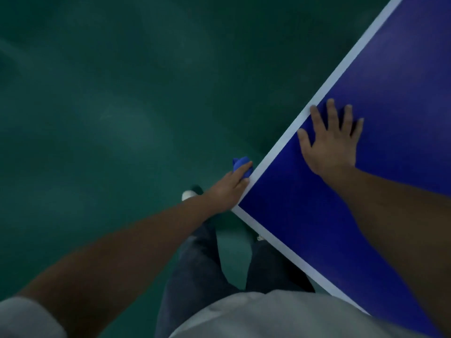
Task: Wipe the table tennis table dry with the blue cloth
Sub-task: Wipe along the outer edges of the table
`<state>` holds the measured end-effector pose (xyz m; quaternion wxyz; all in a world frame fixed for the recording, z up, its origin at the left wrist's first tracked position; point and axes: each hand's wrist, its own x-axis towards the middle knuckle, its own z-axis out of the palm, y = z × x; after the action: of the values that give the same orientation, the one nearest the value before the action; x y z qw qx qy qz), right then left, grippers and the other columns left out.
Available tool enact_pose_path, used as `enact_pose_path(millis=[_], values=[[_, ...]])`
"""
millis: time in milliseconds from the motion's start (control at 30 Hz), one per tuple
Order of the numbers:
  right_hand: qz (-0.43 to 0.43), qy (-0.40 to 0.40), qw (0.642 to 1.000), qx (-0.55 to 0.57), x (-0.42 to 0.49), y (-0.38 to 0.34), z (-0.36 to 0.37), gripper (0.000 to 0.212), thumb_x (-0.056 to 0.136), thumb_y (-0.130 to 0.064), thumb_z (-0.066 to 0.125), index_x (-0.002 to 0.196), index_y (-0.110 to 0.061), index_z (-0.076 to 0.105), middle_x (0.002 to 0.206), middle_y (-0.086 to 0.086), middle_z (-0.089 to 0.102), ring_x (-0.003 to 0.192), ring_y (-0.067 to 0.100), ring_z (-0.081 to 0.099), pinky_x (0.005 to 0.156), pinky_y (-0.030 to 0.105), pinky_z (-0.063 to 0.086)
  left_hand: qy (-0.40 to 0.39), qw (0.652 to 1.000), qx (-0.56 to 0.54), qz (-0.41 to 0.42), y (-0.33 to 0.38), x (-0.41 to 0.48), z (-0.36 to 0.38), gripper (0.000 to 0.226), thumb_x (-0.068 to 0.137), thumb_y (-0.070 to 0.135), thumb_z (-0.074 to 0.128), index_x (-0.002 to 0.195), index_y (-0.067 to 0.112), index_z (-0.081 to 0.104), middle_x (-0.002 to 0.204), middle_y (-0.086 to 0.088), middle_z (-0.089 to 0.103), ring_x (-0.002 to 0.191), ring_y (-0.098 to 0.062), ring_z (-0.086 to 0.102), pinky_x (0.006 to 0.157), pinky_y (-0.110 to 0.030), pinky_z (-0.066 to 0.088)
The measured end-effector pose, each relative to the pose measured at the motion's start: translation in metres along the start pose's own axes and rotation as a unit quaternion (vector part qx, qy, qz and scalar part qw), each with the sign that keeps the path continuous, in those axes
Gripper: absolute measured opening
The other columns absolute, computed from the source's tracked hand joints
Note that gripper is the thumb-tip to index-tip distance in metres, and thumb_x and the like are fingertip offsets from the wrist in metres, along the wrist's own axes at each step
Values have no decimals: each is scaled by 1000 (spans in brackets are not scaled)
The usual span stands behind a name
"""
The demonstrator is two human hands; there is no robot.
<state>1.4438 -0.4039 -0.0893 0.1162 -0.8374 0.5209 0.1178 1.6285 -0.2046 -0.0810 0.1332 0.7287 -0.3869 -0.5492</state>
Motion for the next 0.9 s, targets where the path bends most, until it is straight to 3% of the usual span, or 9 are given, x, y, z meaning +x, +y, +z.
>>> enact_pose_path(millis=[100,200,267,367,433,533,667,833,900], values=[[16,21,1000,16,-2,-1,2,68,100,-65,16,160,-35,12,169,-2,1,154,33,-5,122,58,-3,-12,997,-63,53,27,39,-4,58,110,29,33,160,25,5,165,-2,15,149,-16,22,110,-18,17],[19,42,999,25,-1,1,2,68,97,-64,20,159,-34,21,168,-1,10,154,33,2,123,58,1,-4,989,-135,57,47,72,-4,69,106,39,39,159,27,-3,166,2,14,146,-16,28,117,-31,27],[7,45,999,29,2,-1,4,67,98,-61,24,158,-32,26,168,0,15,154,34,6,122,59,3,10,987,-151,55,46,72,-4,69,103,47,41,160,27,6,159,6,28,139,-19,41,111,-29,36],[9,51,998,24,1,0,6,64,99,-58,26,157,-30,29,167,1,17,153,34,9,122,60,6,23,989,-137,52,17,30,5,54,103,50,41,153,40,24,145,34,30,134,3,36,100,-5,30],[12,56,998,22,1,0,6,64,99,-57,26,157,-30,29,167,2,18,153,34,9,122,59,6,12,985,-165,54,-16,0,6,53,97,66,40,146,47,30,147,45,28,141,8,30,115,-14,27],[12,71,997,22,2,0,7,64,100,-55,28,157,-28,31,166,3,20,153,35,10,122,59,7,-16,983,-179,45,-40,-15,6,62,92,74,38,146,43,30,152,40,28,144,9,24,124,-38,23],[4,92,995,24,4,2,11,63,99,-53,31,156,-27,33,166,4,22,153,36,12,121,61,9,-26,986,-154,48,9,23,-2,38,105,49,30,140,62,23,147,44,19,130,30,18,118,-23,25],[-1,90,996,24,5,4,10,62,99,-52,33,156,-27,32,166,4,21,153,36,11,121,61,9,7,980,-139,141,94,143,-6,47,109,36,31,154,37,22,156,22,23,143,10,22,116,-15,18],[-3,89,996,23,5,6,11,63,98,-51,34,156,-27,31,166,4,20,153,37,11,121,61,9,31,977,-144,152,116,171,-6,50,108,34,32,157,28,21,153,22,23,141,13,21,114,-11,16]])
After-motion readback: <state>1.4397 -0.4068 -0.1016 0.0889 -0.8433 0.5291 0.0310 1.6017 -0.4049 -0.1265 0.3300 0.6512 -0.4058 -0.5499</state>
